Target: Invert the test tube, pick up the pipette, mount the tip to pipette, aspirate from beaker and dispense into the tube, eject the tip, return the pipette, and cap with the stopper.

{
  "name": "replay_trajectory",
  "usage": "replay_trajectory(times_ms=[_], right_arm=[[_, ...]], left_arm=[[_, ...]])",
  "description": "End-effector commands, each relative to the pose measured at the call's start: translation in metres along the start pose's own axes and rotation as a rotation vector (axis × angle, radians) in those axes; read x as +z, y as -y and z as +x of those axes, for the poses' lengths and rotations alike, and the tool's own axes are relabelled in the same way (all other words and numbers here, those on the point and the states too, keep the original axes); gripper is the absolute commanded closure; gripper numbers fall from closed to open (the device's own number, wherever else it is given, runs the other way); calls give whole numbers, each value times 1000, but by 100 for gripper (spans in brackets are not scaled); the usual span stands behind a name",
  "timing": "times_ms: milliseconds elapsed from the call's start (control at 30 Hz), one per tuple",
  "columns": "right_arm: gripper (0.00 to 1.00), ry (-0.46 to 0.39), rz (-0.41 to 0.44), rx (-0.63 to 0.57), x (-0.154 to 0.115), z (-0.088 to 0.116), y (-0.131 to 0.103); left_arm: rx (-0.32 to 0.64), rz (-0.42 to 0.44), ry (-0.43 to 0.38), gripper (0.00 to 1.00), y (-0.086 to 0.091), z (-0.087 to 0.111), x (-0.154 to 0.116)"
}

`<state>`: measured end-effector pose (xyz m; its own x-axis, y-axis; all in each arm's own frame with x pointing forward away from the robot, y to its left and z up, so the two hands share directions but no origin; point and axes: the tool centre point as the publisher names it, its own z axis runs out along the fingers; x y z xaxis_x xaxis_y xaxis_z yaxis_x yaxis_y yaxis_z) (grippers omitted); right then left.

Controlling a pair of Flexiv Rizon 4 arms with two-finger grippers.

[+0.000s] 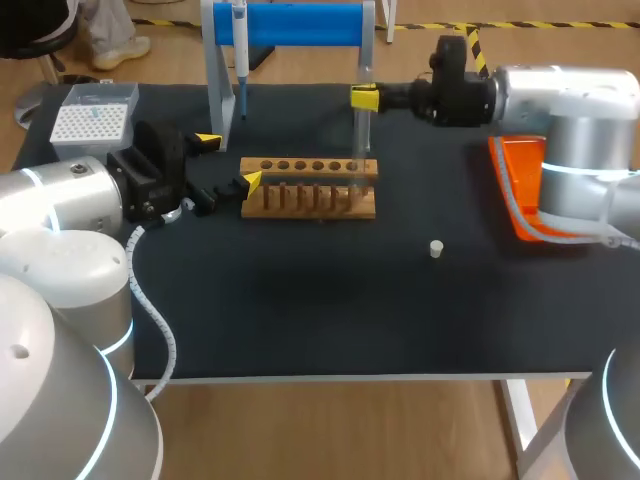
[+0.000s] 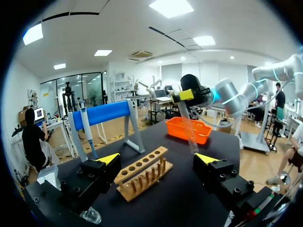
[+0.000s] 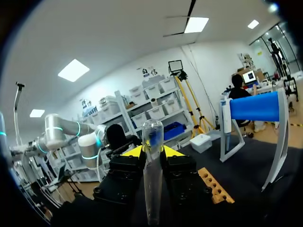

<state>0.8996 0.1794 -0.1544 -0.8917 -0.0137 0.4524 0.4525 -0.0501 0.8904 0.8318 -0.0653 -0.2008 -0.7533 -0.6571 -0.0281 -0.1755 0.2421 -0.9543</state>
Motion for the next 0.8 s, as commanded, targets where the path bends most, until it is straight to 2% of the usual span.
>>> replay_trajectory(times_ms=[33, 100, 267, 400, 467, 600, 733, 800], right_arm=[[100, -29, 69, 435, -6, -6, 1], [100, -10, 110, 542, -6, -8, 4], [100, -5, 220, 653, -6, -10, 13], [100, 20, 265, 738, -5, -11, 18], [100, 55, 276, 753, -5, -14, 21], [100, 73, 269, 819, -4, -17, 25], [100, 42, 244, 912, -3, -18, 26], [100, 42, 244, 920, -2, -18, 27]], left_arm=[[-1, 6, -1, 0, -1, 0, 0], [-1, 6, -1, 0, -1, 0, 0], [-1, 6, -1, 0, -1, 0, 0], [-1, 6, -1, 0, -1, 0, 0], [-1, 6, -1, 0, -1, 0, 0], [-1, 6, -1, 0, -1, 0, 0], [-1, 6, -1, 0, -1, 0, 0], [-1, 6, -1, 0, -1, 0, 0]])
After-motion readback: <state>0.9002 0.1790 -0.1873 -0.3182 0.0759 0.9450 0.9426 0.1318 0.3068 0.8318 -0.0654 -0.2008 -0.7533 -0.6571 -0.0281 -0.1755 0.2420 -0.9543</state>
